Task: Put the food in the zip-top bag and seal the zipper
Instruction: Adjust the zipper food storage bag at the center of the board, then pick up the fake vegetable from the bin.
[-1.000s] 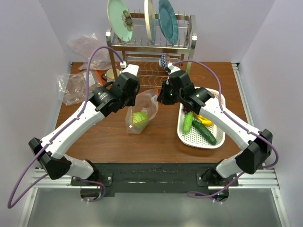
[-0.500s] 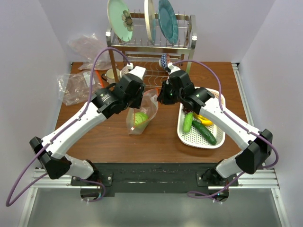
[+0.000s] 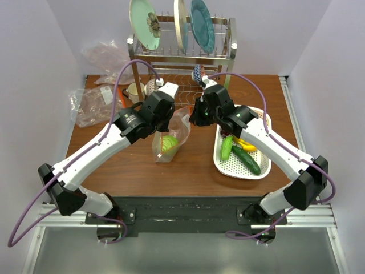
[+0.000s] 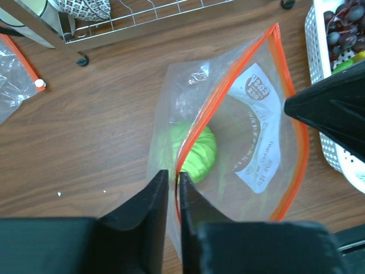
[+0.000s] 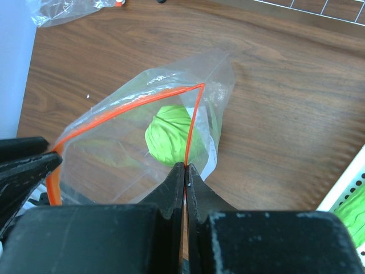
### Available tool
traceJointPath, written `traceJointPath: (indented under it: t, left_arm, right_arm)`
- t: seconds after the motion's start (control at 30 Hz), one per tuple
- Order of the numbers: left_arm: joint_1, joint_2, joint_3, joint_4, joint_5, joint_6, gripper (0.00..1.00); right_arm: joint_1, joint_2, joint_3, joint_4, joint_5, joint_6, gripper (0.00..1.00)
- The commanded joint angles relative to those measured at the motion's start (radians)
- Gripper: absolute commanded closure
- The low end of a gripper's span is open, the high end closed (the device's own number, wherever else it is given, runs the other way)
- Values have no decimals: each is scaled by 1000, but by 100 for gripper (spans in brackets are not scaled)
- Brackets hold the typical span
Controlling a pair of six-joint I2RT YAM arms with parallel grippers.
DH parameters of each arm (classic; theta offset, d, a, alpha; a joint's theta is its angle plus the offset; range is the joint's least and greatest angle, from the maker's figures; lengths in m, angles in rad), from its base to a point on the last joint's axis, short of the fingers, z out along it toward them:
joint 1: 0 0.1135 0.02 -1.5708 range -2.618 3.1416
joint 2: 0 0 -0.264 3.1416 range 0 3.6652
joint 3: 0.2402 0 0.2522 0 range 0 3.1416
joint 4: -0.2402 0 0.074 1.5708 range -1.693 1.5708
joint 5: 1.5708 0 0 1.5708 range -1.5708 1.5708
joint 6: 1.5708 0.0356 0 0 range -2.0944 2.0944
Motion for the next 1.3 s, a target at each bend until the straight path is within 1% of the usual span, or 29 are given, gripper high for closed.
traceJointPath:
  t: [0.0,0.07,0.13,0.23,0.27,0.3,0.37,0.4,0.47,0.53,0.67,0.73,0.83,0.93,1.0,1.13,1.27]
  left_arm:
    - [-2,0,-17,23,-31,-6,84]
    - [-2,5,-17,23,-32,-8,82]
    - [-2,11,-15,19,-38,-11,83]
    - [-2,12,-5,10,-51,-12,100]
    - [-2,14,4,7,-58,-14,100]
    - [-2,14,9,5,-61,-14,100]
    - [-2,12,20,7,-60,-17,100]
    - [-1,12,20,10,-54,-19,100]
    - [10,18,18,30,-25,-19,100]
    - [19,28,18,46,-5,-16,100]
    - [35,58,37,56,15,-12,100]
    - [36,71,44,57,18,-12,100]
    - [45,80,55,48,14,-9,100]
    - [58,78,64,40,9,-6,100]
    - [59,72,64,46,21,-5,100]
    - [61,61,64,59,52,-5,100]
    - [59,54,67,56,75,-5,100]
  right_arm:
    - [2,-8,32,16,-4,1,100]
    - [2,-9,31,16,-5,2,100]
    - [2,-8,31,14,-5,4,100]
    - [2,-5,29,11,-2,-1,100]
    - [2,-3,32,5,-1,-5,100]
    - [0,-2,38,-1,7,-13,94]
    - [0,0,43,-19,13,-24,73]
    - [-1,-2,42,-25,25,-31,60]
    - [-4,-27,20,-35,36,-38,55]
    - [-10,-54,-3,-38,51,-36,52]
    - [-38,-136,-66,-58,73,-42,41]
    - [-43,-189,-87,-84,91,-47,40]
    - [-46,-258,-121,-125,78,-50,38]
    - [-47,-337,-159,-177,77,-50,31]
    - [-47,-357,-190,-200,139,-54,28]
    - [-61,-344,-270,-222,200,-59,29]
    - [-98,-325,-383,-164,235,-29,32]
